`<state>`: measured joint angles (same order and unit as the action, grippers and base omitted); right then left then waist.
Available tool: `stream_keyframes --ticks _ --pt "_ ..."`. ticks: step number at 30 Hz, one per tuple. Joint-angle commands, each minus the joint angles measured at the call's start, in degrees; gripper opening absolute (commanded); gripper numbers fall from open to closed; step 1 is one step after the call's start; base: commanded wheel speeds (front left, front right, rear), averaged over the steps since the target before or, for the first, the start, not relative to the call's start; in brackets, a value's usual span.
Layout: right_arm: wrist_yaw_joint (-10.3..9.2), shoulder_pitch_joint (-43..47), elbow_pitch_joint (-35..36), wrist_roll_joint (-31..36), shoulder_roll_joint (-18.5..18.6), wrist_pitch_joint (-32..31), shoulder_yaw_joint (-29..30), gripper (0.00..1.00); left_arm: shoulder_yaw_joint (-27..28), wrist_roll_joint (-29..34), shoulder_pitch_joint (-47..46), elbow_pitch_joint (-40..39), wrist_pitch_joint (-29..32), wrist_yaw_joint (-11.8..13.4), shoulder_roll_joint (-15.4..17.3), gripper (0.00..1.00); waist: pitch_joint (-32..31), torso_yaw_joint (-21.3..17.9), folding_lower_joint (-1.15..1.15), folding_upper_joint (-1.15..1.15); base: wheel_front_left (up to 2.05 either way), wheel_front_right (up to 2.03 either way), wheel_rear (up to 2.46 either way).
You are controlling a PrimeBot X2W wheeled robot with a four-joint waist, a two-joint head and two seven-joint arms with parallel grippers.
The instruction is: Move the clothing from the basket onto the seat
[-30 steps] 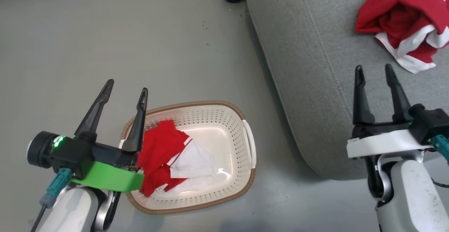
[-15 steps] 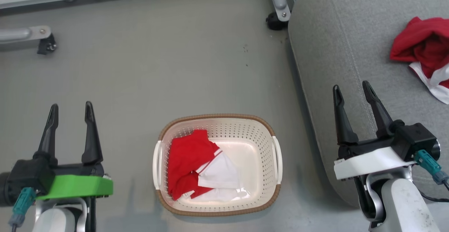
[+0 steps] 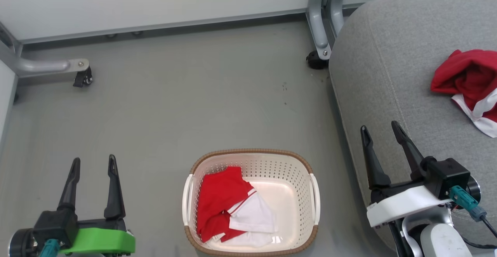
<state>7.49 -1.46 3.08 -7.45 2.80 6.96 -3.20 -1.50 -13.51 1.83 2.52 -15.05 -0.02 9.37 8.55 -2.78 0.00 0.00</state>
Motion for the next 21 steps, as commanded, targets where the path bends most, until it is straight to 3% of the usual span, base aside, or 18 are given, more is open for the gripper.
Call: stream_keyframes --ticks 1,21 --pt "0.01 1.00 0.19 -0.18 0.20 -0.28 -0.21 1.00 0.29 0.76 1.14 0.45 -0.17 -0.43 -0.44 1.00 -1.45 -0.03 0.00 0.00 0.00 0.00 0.00" --pt "0.01 3.90 1.36 -0.24 0.19 -2.28 -0.42 1.00 1.25 4.58 2.88 3.44 -0.17 -2.53 -2.41 1.00 -3.62 -0.08 0.00 0.00 0.00 0.00 0.00"
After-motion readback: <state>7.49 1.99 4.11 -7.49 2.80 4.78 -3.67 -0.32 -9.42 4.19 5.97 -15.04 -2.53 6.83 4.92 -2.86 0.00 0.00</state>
